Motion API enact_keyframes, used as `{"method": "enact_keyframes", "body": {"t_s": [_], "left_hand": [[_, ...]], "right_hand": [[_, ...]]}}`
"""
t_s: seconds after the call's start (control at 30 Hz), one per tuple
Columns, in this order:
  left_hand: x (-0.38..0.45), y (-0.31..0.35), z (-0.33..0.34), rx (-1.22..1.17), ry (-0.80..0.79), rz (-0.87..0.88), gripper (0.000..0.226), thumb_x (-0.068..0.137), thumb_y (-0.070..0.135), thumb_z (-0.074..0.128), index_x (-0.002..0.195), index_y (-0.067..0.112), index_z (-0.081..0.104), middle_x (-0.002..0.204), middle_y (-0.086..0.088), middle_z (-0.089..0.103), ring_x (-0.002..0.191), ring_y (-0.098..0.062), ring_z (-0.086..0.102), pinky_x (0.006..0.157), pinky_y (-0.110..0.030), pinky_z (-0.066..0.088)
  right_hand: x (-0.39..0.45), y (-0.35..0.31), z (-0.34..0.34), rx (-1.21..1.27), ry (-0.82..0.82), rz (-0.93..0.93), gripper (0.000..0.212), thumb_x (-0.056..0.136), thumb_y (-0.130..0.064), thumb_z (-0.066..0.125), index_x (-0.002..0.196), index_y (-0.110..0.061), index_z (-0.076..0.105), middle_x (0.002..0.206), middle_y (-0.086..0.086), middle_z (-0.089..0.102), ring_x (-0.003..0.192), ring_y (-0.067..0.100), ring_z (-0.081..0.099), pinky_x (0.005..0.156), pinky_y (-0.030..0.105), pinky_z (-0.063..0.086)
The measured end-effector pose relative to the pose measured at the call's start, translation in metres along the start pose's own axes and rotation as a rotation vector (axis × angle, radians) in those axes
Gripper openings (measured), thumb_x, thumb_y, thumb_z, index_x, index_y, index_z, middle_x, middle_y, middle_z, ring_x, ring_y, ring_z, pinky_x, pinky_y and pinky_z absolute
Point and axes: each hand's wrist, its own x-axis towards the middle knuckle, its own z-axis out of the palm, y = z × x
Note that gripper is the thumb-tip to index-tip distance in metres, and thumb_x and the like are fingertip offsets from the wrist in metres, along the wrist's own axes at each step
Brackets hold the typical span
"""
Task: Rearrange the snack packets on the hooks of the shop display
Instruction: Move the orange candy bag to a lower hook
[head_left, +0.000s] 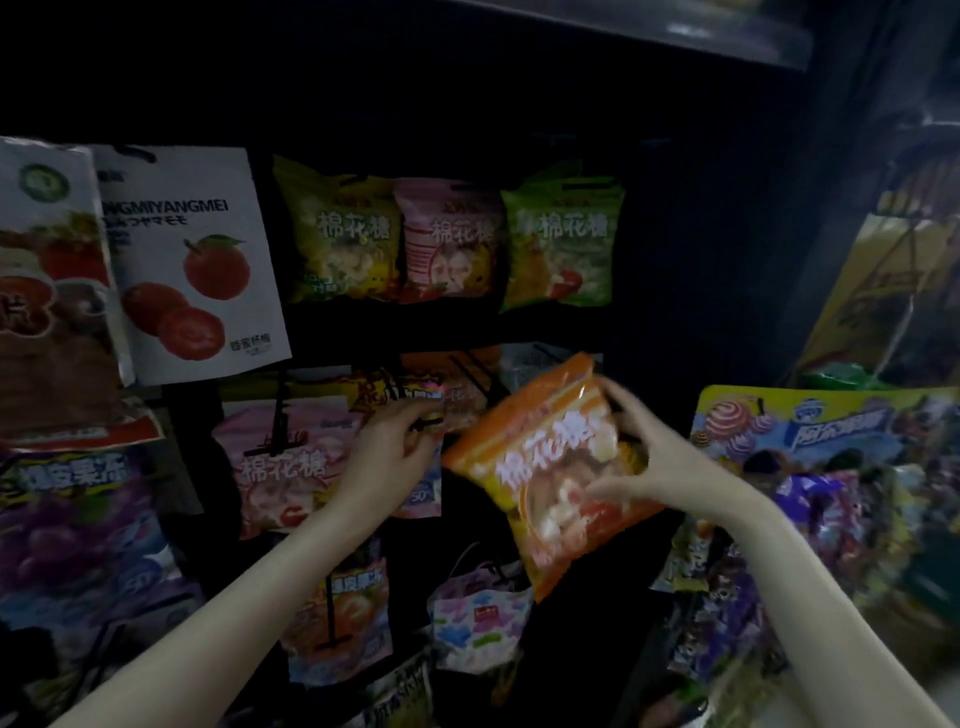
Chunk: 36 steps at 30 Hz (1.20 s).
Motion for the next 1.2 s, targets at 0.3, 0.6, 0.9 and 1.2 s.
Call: {"method": "enact_keyframes", "body": {"t_s": [0.3,0.6,0.9,1.2], "left_hand": [[0.003,-0.005,0.007,0.238,-0.033,0.182,0.03,0.083,0.002,0.057,0.113,0.004,0.064,0.109,-0.015,0.065,0.105,-0.032,0.06,0.09,-0.037,0.046],[-0.002,-0.012,0.008,0.27,-0.085,0.18,0.048,0.083,0.001,0.059,0.131,0.008,0.052,0.135,-0.012,0.051,0.126,-0.028,0.047,0.102,-0.031,0.033],[-0.004,-0.011,0.012,0.3,-0.042,0.194,0.048,0.08,-0.004,0.061,0.127,0.005,0.054,0.132,-0.013,0.053,0.121,-0.03,0.052,0.096,-0.03,0.036],[-0.008,-0.009,0.012,0.3,-0.044,0.196,0.049,0.085,0.006,0.055,0.134,0.008,0.047,0.143,-0.012,0.041,0.127,-0.033,0.045,0.101,-0.043,0.039]], "right_hand": [[0.028,0.039,0.058,0.259,0.144,0.031,0.111,0.064,-0.039,0.082,0.145,-0.041,0.007,0.152,-0.012,0.021,0.139,0.009,0.024,0.114,0.035,0.025],[0.051,0.046,0.076,0.227,0.141,0.047,0.112,0.065,-0.029,0.082,0.149,-0.033,0.008,0.145,-0.012,0.029,0.128,0.001,0.03,0.104,0.023,0.028],[0.037,0.051,0.067,0.283,0.197,0.1,0.109,0.063,-0.039,0.077,0.148,-0.033,0.009,0.152,-0.008,0.024,0.139,0.014,0.025,0.112,0.034,0.024],[0.075,0.045,0.103,-0.183,0.329,0.129,0.09,0.086,-0.048,0.06,0.148,-0.033,-0.003,0.146,0.013,0.034,0.119,0.036,0.05,0.081,0.04,0.05]]}}
